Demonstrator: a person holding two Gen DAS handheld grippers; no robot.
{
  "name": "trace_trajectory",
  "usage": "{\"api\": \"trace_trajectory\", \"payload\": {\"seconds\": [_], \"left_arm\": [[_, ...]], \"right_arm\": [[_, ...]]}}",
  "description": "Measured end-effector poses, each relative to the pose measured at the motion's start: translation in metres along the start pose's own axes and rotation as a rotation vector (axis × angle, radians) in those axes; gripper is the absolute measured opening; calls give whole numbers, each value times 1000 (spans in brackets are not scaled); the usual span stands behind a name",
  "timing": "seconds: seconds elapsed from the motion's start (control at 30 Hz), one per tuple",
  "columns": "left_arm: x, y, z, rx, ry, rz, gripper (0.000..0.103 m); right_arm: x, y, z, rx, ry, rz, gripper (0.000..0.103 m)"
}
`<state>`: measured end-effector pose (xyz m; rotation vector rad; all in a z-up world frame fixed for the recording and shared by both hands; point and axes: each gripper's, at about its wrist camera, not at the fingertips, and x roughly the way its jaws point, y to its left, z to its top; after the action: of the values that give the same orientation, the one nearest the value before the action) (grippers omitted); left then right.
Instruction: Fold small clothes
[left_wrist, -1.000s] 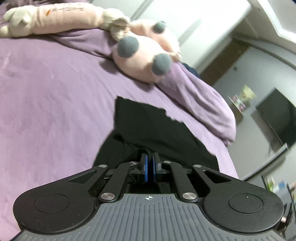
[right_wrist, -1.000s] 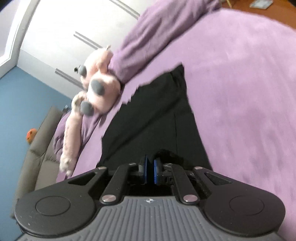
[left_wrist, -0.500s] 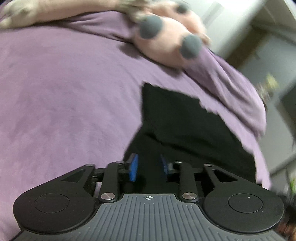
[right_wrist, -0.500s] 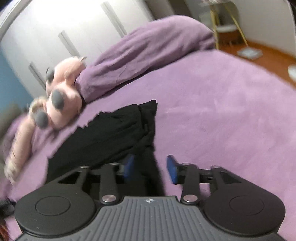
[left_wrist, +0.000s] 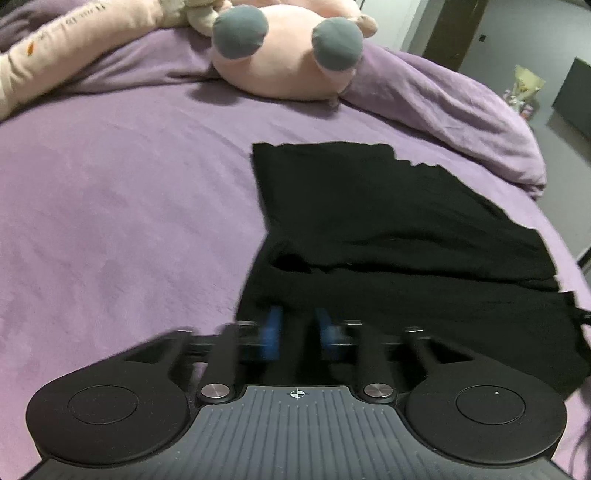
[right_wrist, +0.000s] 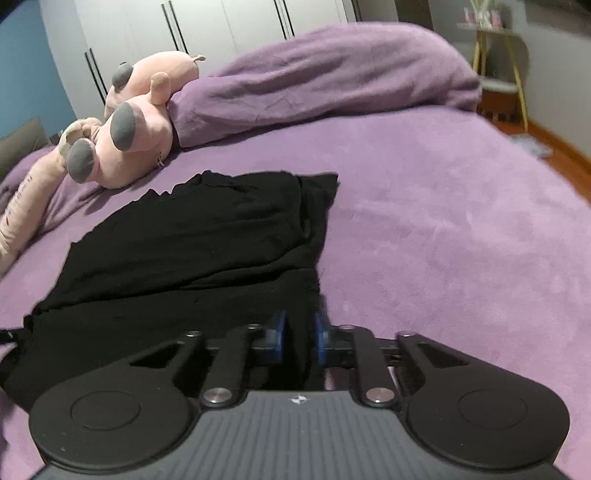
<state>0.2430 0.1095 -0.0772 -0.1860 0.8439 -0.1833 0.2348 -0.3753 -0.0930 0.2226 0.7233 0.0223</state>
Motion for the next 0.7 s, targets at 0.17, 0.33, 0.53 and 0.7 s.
{"api": "trace_trajectory", "payload": {"seconds": [0.17,0.33,0.53,0.7], "left_arm": [[-5,3,-1,-4,-38,13,7],[-13,4,-1,13,-69,39,22],[2,4,0,37,-22,50,30],[7,-4,2,84,-20,53,38]], "right_arm": [[-17,12,-3,-68,-61,47,4],[-25,18,-3,-71,-80,90,4],[-21,18,-6,-47,-67,92,4],[-17,15,-6,-41,-50,86,5]]}}
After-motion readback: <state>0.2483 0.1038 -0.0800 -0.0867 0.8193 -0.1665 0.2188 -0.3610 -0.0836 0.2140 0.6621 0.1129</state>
